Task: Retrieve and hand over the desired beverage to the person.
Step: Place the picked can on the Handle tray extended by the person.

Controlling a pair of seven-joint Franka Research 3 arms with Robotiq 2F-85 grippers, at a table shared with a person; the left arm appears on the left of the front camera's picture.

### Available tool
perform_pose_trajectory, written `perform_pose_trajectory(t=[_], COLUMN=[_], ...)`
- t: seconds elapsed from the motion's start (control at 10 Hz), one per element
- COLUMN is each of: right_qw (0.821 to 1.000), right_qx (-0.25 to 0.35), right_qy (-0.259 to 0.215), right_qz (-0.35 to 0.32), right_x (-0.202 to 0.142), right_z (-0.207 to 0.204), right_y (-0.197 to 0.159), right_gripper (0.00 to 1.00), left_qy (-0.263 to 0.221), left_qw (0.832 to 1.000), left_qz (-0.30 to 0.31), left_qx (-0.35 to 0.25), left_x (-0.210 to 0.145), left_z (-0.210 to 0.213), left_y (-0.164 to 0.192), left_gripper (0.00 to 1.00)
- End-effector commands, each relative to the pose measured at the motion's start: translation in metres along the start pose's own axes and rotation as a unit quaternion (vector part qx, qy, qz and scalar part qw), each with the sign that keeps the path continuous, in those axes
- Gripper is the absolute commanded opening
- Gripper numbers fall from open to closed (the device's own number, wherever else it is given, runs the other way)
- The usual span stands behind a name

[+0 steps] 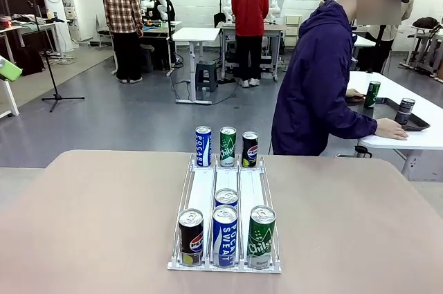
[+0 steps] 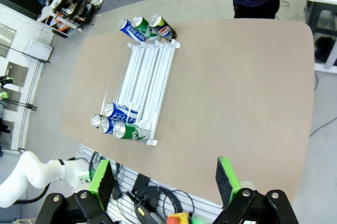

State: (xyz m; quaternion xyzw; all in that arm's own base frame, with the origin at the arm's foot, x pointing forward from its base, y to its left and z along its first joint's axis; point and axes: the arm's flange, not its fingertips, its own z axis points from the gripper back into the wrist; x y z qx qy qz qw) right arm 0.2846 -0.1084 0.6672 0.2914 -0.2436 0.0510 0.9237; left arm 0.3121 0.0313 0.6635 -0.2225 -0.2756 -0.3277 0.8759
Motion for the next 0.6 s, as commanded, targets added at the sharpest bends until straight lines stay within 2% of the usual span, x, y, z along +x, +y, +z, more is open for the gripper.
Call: perform_pose_trajectory(t=[0.0, 0.5], right_qw=[1.0, 1.0], right_qx=[-0.001, -0.001], right_qy=[0.001, 0.001], right_qz=[0.001, 0.001], right_x=[0.0015, 0.0015], right_z=[-0.0003, -0.0003], right_y=[0.0001, 0.0001], right_gripper=[1.0, 1.0], left_qy=[0.0, 0.0], left_qw=[1.0, 1.0], left_qz=[-0.005, -0.005], left_qx=[0.001, 0.001], left_x=[0.0001, 0.0001], left_z=[0.0006, 0.0006], left_y=[-0.0013, -0.0013], left_gripper=[1.0, 1.0])
